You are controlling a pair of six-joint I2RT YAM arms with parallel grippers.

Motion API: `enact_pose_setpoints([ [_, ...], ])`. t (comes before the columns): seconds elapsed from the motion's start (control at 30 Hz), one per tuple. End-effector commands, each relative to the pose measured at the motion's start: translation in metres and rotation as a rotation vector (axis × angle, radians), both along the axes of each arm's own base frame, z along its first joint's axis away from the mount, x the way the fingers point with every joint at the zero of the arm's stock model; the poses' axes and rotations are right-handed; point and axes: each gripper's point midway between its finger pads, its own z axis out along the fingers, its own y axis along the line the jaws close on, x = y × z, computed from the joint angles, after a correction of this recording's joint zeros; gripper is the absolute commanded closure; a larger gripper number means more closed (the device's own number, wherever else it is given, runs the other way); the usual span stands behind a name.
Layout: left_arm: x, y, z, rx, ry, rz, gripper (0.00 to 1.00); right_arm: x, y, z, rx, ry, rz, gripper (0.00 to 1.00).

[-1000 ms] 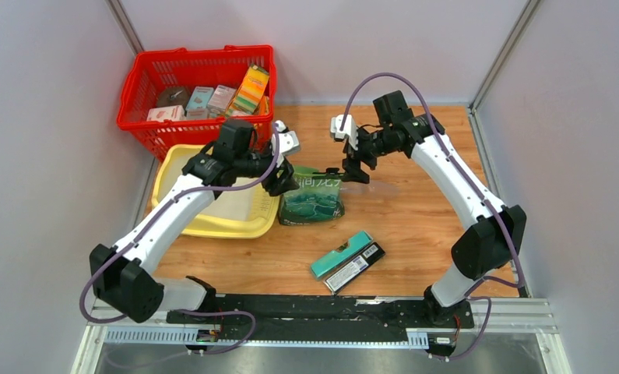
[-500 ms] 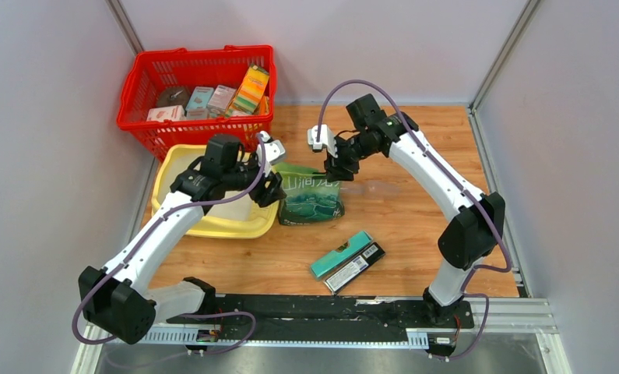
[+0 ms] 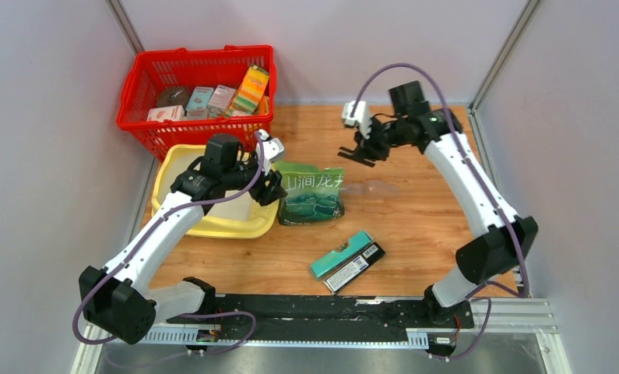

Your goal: Fill the litter box with clean litter

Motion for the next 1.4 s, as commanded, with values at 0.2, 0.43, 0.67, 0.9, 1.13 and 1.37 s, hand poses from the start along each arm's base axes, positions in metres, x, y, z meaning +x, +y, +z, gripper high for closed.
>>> enact_pose_setpoints([
  [0.2,0.012,-0.015,0.019,-0.098,-0.006,-0.005,0.33,-0.064,-0.138,-0.051,0.118,0.443,-0.483,1.0],
  [0.43,0.016,-0.02,0.019,-0.11,0.017,-0.007,0.33,-0.114,-0.159,-0.138,0.102,0.83,-0.684,0.96],
  [0.67,0.018,-0.019,0.019,-0.1,0.014,-0.001,0.33,-0.099,-0.186,-0.196,-0.005,0.92,-0.811,0.92],
  [0.9,0.017,-0.017,0.014,-0.084,0.016,-0.002,0.33,-0.087,-0.204,-0.225,-0.111,0.955,-0.799,0.71],
  [1.13,0.017,-0.014,0.017,-0.049,-0.013,-0.031,0.33,-0.077,-0.2,-0.192,-0.046,0.874,-0.803,0.31],
  [1.37,0.016,-0.011,0.018,-0.012,-0.029,-0.047,0.31,-0.036,-0.191,-0.113,0.101,0.608,-0.743,0.0],
])
